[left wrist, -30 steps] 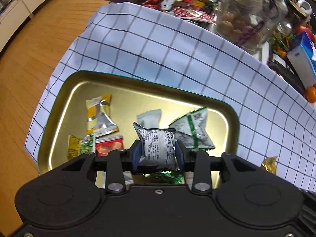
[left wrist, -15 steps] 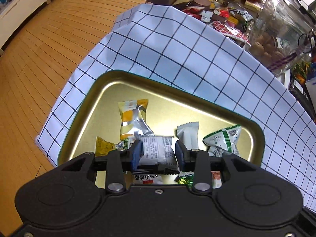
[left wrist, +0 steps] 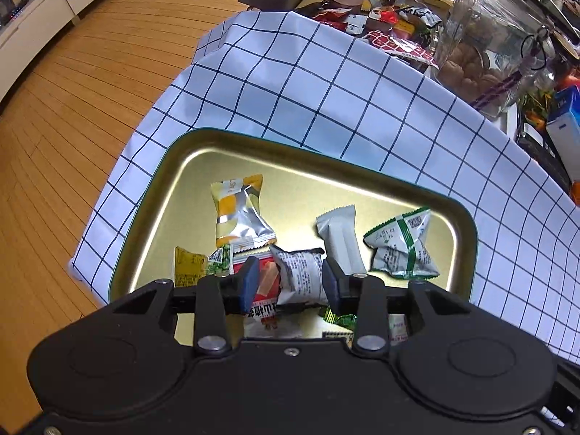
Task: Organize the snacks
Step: 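Open both grippers to drop the white packet and gold candy into the tray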
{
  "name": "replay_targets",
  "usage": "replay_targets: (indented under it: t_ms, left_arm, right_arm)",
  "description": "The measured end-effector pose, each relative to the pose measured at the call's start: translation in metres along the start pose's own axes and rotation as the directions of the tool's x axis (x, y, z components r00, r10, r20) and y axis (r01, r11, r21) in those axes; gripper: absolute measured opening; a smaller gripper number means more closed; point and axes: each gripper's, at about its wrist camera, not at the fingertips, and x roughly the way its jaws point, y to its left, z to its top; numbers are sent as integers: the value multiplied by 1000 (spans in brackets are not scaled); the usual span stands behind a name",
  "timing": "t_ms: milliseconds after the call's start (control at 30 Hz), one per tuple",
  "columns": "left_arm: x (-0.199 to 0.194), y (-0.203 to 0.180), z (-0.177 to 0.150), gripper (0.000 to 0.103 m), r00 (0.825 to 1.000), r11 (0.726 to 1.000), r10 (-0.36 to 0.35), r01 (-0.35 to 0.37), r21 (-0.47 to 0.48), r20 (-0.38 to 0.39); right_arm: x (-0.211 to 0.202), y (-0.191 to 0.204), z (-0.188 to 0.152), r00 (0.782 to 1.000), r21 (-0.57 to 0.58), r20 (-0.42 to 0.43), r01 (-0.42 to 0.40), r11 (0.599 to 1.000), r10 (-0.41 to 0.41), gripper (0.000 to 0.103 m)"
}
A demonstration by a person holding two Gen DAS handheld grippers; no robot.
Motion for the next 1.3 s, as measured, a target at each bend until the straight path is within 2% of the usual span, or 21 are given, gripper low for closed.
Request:
replay_targets:
  t_ms: [67,133,233,633,1300]
  left_arm:
    - [-2,0,-2,46,1000,1000,2,-2,5,-1]
    - [-4,0,-4,46,1000,1000,6,-6,11,-3]
    - [-6,-2,-8,46,1000,1000,9,-8,24,-6]
    - [-15,-15,-18,47,999,995,32,-34,93,21]
    - [-15,-13,-20,49,1000,995,24,-25,93,12]
  right_arm:
    - [-1,2,0,1000,-17,2,-11,1000,11,25]
    - [-1,5,-1,1000,-32,7,-5,999,6,41]
    - [-1,7,-4,1000,-47,12,27,999,-27,44]
    - [7,-8,-8,986,-3,-26,164,987,-164,50]
    - [12,-11,-6,979,26,-44,198,980,-197,52]
